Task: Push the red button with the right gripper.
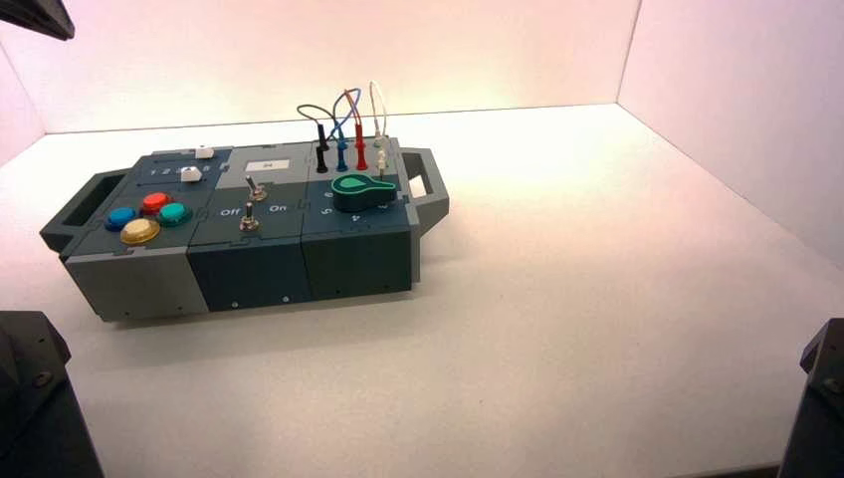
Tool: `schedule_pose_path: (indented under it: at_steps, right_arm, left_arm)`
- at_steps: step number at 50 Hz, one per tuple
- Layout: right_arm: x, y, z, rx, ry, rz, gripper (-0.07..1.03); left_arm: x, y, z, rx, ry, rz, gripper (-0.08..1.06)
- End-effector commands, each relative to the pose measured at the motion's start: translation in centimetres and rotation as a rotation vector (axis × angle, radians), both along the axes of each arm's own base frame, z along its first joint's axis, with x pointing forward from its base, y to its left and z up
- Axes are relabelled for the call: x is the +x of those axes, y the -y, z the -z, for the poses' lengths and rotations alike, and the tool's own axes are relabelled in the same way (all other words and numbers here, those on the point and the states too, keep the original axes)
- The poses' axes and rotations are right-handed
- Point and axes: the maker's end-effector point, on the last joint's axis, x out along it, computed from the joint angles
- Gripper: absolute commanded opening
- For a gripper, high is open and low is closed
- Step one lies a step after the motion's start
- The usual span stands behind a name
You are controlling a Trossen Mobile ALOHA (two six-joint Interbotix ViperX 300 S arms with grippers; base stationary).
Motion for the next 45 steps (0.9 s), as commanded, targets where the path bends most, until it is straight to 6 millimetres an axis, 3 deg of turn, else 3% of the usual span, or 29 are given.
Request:
schedule_pose_path:
  at_steps: [1, 11, 30, 32, 45]
  right_arm:
    - [1.2, -0.7, -1.5, 0.016, 0.032, -0.006, -0.02]
    - [3.1, -1.6, -1.6, -0.018, 0.025, -0.046, -0.02]
    - [5.2, -2.6, -0.1, -0.058, -0.007, -0.076, -0.02]
    - [5.6, -2.8, 0.1, -0.060, -0.006, -0.078, -0.02]
    - [6.0, -3.0, 0.5, -0.065, -0.011, -0.081, -0.02]
  left_arm:
    - [1.9, -1.0, -1.3, 0.040, -0.018, -0.010, -0.03]
    - [4.1, -2.0, -0.1, 0.055, -0.100, -0.030, -0.03]
    - [5.4, -4.4, 2.6, 0.036, -0.198, -0.126, -0.03]
    - [5.5, -5.2, 3.8, 0.031, -0.239, -0.150, -0.03]
    - [5.7, -5.3, 7.2, 0.018, -0.369, -0.144, -0.03]
